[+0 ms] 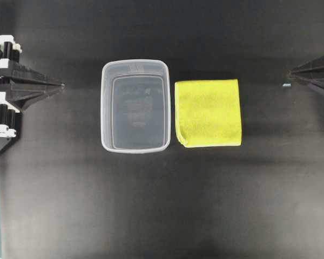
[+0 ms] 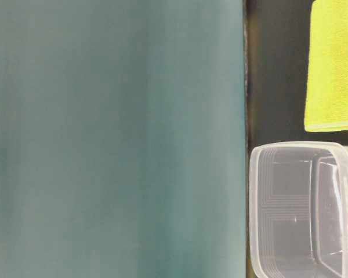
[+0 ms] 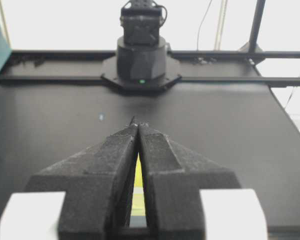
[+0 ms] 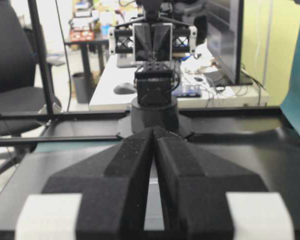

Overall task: Place the yellow towel into the container with the left arm.
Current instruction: 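Move the left gripper rightward over the container toward the yellow towel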

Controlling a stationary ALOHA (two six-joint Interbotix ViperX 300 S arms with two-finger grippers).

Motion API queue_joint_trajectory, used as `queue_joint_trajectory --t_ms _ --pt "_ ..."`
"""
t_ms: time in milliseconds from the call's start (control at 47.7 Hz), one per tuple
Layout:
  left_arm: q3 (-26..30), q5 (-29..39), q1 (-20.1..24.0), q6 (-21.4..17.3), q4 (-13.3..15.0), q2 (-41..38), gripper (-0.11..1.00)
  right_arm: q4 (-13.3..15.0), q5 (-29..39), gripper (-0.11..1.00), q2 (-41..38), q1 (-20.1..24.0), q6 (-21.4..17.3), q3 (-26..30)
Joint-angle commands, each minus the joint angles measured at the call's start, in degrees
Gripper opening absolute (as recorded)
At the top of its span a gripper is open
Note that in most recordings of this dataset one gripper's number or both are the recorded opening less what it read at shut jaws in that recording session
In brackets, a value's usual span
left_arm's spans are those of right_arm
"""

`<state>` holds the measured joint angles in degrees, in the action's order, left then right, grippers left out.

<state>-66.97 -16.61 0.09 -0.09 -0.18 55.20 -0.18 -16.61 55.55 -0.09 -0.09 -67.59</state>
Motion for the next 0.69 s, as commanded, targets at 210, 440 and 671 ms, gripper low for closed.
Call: queue_joint_trajectory --t_ms 210,440,671 --pt "10.5 7.2 -0.2 5.3 -2.2 -11.2 0.0 -1.6 7.8 0.0 -0.1 0.5 -5.5 -0.1" --pt "22.9 18.8 -0.2 5.2 -2.2 -23.5 0.0 -1.5 18.8 0.0 1.7 0.5 -8.7 0.1" --pt "34.8 30.8 -0.4 4.8 -2.2 -34.9 0.0 -1.1 23.2 0.08 5.4 0.5 -8.4 -0.4"
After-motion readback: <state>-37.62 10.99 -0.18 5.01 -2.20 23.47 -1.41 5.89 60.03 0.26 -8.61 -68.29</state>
